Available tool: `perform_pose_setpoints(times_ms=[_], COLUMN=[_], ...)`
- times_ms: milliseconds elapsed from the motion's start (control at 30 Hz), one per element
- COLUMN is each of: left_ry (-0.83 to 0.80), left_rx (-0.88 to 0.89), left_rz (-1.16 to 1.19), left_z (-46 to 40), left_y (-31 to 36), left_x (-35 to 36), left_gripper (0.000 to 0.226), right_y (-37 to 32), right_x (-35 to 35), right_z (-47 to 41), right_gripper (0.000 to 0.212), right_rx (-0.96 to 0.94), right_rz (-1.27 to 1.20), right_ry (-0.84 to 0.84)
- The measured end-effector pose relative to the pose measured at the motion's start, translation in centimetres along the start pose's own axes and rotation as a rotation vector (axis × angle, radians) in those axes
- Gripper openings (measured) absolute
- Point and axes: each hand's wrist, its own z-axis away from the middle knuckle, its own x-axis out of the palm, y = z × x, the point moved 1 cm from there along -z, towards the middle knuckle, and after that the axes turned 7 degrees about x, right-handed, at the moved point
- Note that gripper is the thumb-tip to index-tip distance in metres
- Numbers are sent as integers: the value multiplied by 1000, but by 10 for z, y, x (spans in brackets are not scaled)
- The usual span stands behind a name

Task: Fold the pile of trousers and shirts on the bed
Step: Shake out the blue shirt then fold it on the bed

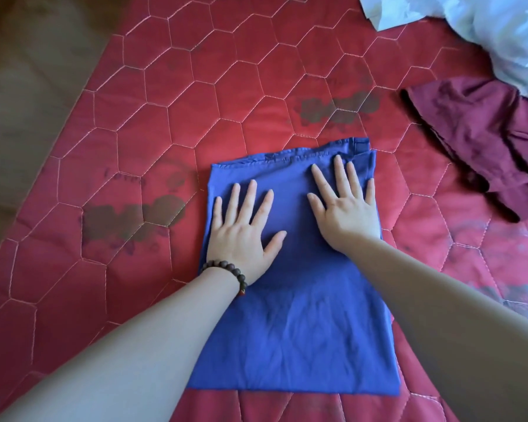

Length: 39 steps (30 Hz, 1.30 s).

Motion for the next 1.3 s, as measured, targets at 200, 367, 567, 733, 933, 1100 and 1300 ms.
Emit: perform_pose_setpoints(times_ms=[200, 367, 567, 733, 933, 1100, 1300], left_ry=[-39, 24, -75, -115, -8, -62, -87], left_rx=[-167, 104, 138, 32, 113, 255, 268], left_rz=[-21, 63, 15, -26, -12, -7, 7], left_z=[19, 56, 82, 107, 133, 145, 148], left_y=[-28, 11, 6, -33, 2, 27, -9], left_x=[-14, -19, -4, -9, -18, 0, 5], left_gripper=[70, 65, 66, 67, 68, 61, 68], right_y=[2, -48, -31, 20, -23, -71, -17], right_x=[-26, -11, 15, 15, 10, 36, 40], right_z=[4, 86, 116, 138, 188, 221, 227], right_gripper=[58, 56, 55, 64, 59, 56, 62], right_rx=[17, -166, -130, 3, -36, -168, 87], right_rz=[115, -66, -87, 33, -60, -133, -75], right_ry=[-56, 136, 66, 30, 160, 62, 45])
